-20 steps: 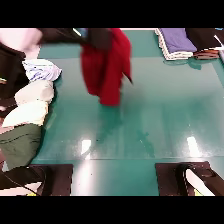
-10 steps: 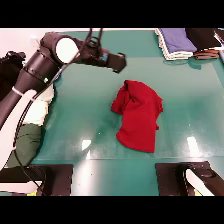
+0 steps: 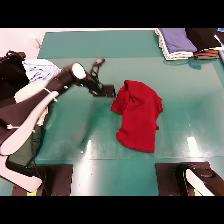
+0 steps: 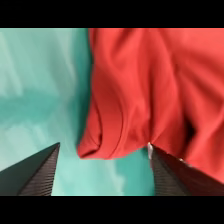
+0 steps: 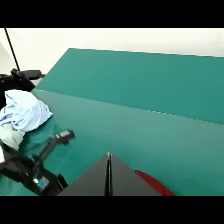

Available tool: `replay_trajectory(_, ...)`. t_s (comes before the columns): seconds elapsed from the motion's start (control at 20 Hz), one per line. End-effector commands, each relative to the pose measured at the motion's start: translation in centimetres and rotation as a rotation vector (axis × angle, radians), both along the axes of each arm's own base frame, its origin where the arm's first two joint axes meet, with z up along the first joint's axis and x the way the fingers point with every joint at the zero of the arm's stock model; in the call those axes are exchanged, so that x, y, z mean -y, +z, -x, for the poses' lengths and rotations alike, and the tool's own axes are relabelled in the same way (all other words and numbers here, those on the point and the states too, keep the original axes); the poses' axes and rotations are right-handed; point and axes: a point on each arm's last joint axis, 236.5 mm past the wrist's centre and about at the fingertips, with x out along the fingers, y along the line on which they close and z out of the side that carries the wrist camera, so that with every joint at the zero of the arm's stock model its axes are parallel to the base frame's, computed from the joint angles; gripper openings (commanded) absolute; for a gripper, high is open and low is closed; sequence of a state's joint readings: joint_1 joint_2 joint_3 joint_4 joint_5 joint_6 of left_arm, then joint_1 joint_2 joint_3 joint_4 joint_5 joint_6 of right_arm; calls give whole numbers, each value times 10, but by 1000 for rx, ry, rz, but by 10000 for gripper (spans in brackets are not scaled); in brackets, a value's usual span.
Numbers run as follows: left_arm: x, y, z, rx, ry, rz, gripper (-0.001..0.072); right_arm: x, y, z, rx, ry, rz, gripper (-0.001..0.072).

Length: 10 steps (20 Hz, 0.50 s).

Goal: Fold the shirts.

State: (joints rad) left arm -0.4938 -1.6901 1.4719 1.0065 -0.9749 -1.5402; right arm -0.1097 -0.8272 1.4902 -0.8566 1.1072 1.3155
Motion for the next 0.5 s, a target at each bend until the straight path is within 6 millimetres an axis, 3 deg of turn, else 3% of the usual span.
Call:
replay_trajectory(0.0,25,-44,19,-65,-16,9,650,-1,-1,1,-4,3,1,17)
replay_trajectory(0.15,36,-49,17,-45,-4,17,648,-2,-5,3,-22,14,8,17)
replay_trajectory(0.2,35,-45,13,-41,8,24,538,-3,-7,4,-28,18,11,17)
replay_trajectory(0.3,31,-29,0,-20,15,40,157,-4,-11,6,-43,25,18,17)
replay_trajectory(0.35,27,-16,-10,-11,18,50,27,-4,-17,8,-66,33,33,17)
replay_trajectory(0.45,9,16,-34,34,25,65,29,0,-55,16,-204,62,117,17)
